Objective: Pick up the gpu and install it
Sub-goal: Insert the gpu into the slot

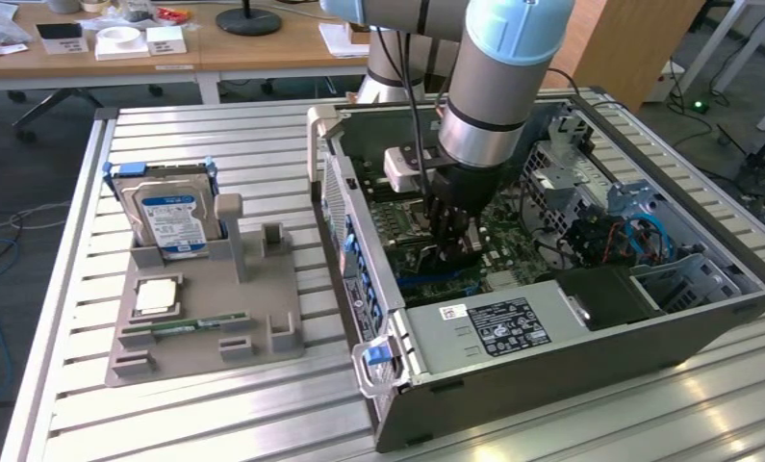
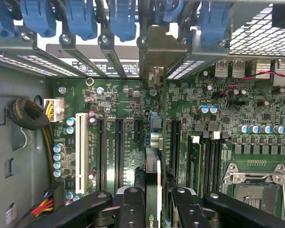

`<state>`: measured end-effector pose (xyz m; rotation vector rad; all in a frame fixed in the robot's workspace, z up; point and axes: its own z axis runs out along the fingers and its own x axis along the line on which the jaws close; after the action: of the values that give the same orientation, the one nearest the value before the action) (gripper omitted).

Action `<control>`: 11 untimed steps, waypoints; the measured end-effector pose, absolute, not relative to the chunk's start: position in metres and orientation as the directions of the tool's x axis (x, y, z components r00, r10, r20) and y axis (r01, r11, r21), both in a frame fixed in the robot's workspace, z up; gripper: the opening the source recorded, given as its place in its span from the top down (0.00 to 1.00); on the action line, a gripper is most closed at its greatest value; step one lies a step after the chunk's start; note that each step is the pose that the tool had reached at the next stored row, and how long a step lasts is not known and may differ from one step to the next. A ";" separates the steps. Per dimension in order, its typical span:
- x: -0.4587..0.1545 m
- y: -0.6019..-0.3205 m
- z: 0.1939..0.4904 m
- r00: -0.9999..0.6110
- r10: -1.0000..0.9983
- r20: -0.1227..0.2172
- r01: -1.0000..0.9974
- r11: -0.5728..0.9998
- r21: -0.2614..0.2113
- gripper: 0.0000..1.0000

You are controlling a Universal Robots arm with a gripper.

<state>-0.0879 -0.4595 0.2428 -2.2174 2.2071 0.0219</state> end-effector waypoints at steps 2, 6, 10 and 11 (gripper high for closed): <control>-0.088 -0.459 0.243 0.005 -1.000 -0.019 -1.000 -0.005 0.001 0.74; -0.088 -0.459 0.243 0.005 -1.000 -0.019 -1.000 -0.005 0.001 0.74; -0.088 -0.459 0.242 0.005 -1.000 -0.019 -1.000 -0.005 0.001 0.74; -0.088 -0.459 0.242 0.005 -1.000 -0.020 -1.000 -0.005 0.000 0.74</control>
<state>-0.0878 -0.4594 0.2416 -2.2171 2.2066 0.0221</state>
